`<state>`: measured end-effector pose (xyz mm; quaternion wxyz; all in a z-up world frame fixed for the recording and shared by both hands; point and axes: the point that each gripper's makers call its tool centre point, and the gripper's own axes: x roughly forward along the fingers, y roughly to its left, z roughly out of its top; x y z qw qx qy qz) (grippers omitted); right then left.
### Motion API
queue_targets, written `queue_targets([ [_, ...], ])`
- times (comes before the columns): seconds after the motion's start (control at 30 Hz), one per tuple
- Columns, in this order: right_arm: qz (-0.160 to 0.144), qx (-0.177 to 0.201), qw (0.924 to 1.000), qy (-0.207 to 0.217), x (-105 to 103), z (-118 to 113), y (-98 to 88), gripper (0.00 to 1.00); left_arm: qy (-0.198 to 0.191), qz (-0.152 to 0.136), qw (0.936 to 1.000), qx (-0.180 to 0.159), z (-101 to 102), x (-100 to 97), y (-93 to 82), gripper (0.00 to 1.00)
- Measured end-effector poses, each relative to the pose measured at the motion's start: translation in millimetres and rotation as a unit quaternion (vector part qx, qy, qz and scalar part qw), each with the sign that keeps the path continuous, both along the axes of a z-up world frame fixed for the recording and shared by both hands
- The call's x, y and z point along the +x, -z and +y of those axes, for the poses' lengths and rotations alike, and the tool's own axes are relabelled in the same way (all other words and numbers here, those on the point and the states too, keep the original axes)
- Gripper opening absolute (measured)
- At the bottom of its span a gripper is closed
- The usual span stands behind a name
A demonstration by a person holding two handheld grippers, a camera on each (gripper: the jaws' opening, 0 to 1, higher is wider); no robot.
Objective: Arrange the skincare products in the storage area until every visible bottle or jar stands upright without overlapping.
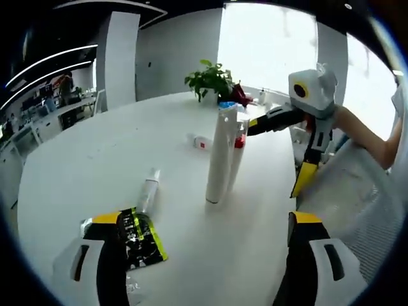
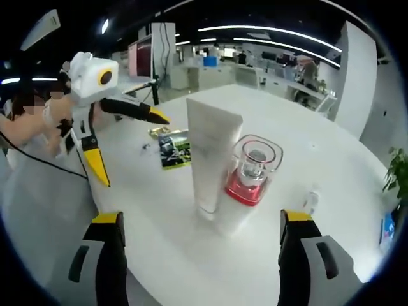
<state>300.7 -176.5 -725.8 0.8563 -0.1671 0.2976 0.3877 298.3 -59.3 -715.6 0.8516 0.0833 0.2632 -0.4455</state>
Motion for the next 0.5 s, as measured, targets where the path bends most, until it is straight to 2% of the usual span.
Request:
queue_targets([
  [0.1, 0.001, 0.003, 1.0000, 0.000, -1, 1, -1.6, 1.00, 0.001, 0.002, 1.0000, 0.002, 2, -2.4, -0.5, 0.99],
  [0.27, 0.010, 0.003, 0.9999, -0.008, -5, 4, -0.1, 1.00, -0.027, -0.007, 0.9995, 0.014, 16, -4.7, -1.7, 0.99],
  [0.33, 0.010, 0.004, 0.9999, -0.006, -4, 3, -0.3, 1.00, -0.033, -0.010, 0.9993, 0.012, 20, -8.9, -5.0, 0.99],
  [0.4, 0.009, 0.005, 0.9999, 0.000, -3, 2, -1.3, 1.00, -0.042, -0.015, 0.9989, 0.013, 24, -4.1, -6.8, 0.99],
  [0.5, 0.014, 0.009, 0.9999, -0.001, -4, 3, -0.8, 1.00, -0.070, -0.023, 0.9972, 0.007, 32, -4.2, -16.8, 0.99],
])
